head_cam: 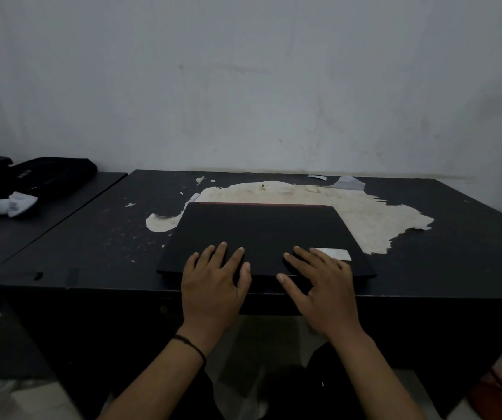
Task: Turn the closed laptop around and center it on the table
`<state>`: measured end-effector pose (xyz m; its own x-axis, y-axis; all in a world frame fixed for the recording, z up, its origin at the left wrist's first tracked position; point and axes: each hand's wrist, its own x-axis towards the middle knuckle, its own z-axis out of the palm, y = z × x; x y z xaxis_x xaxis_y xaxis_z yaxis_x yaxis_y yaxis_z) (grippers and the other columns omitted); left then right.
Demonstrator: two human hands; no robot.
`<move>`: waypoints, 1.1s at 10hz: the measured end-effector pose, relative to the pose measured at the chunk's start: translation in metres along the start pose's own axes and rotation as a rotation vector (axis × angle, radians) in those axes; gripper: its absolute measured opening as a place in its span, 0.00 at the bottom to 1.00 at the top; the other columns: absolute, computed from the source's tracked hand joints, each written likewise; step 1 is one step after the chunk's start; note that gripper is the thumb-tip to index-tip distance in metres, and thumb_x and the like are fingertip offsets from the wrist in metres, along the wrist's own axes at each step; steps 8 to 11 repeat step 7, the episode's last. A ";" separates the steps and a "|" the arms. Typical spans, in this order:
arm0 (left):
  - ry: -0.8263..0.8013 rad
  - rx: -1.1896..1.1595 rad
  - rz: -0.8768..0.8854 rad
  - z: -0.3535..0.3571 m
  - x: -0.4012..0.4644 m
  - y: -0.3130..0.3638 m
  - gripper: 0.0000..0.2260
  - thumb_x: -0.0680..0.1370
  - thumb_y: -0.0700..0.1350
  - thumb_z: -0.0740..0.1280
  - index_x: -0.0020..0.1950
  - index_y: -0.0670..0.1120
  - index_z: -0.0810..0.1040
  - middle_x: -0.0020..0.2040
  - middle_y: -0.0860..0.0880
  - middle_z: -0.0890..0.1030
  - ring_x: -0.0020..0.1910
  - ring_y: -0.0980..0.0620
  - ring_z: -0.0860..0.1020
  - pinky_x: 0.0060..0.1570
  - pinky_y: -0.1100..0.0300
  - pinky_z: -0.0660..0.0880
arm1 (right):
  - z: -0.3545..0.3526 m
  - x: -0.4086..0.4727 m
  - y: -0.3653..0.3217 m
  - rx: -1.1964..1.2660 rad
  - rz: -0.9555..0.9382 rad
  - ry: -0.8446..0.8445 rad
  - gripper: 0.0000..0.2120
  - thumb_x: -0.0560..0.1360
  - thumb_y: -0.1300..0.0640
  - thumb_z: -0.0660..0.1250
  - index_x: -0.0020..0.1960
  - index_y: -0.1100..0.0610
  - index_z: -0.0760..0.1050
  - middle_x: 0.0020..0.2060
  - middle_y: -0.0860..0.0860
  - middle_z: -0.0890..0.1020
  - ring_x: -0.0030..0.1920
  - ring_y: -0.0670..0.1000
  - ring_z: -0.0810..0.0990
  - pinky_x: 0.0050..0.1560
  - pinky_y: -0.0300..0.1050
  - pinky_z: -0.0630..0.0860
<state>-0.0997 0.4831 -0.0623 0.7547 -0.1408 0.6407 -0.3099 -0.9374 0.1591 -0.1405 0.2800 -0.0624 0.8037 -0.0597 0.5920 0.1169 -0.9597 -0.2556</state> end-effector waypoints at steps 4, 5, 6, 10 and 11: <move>0.013 -0.018 -0.007 0.000 0.001 -0.001 0.19 0.80 0.57 0.57 0.64 0.54 0.81 0.64 0.46 0.80 0.64 0.45 0.76 0.65 0.47 0.68 | -0.001 0.005 -0.002 -0.015 0.012 -0.035 0.26 0.76 0.32 0.55 0.68 0.41 0.75 0.69 0.42 0.75 0.72 0.45 0.68 0.68 0.48 0.61; 0.005 -0.027 -0.012 0.000 0.004 -0.001 0.19 0.80 0.57 0.57 0.64 0.55 0.80 0.64 0.46 0.80 0.64 0.46 0.76 0.65 0.48 0.68 | -0.002 0.002 -0.003 -0.019 0.022 -0.011 0.25 0.77 0.33 0.56 0.68 0.42 0.76 0.69 0.43 0.75 0.72 0.46 0.68 0.68 0.49 0.63; -0.002 -0.022 -0.006 -0.001 -0.001 -0.001 0.19 0.80 0.57 0.57 0.64 0.55 0.81 0.64 0.46 0.81 0.64 0.46 0.76 0.65 0.48 0.68 | 0.000 0.001 -0.006 -0.019 0.013 0.000 0.25 0.77 0.33 0.57 0.67 0.43 0.76 0.69 0.43 0.76 0.72 0.47 0.69 0.69 0.50 0.64; -0.011 -0.043 -0.032 -0.012 0.010 0.002 0.18 0.78 0.58 0.59 0.60 0.54 0.83 0.60 0.49 0.83 0.60 0.48 0.79 0.61 0.50 0.71 | -0.004 0.005 -0.004 0.077 0.043 -0.001 0.25 0.74 0.32 0.60 0.64 0.43 0.79 0.66 0.42 0.78 0.69 0.45 0.71 0.69 0.52 0.66; -0.011 -0.043 -0.032 -0.012 0.010 0.002 0.18 0.78 0.58 0.59 0.60 0.54 0.83 0.60 0.49 0.83 0.60 0.48 0.79 0.61 0.50 0.71 | -0.004 0.005 -0.004 0.077 0.043 -0.001 0.25 0.74 0.32 0.60 0.64 0.43 0.79 0.66 0.42 0.78 0.69 0.45 0.71 0.69 0.52 0.66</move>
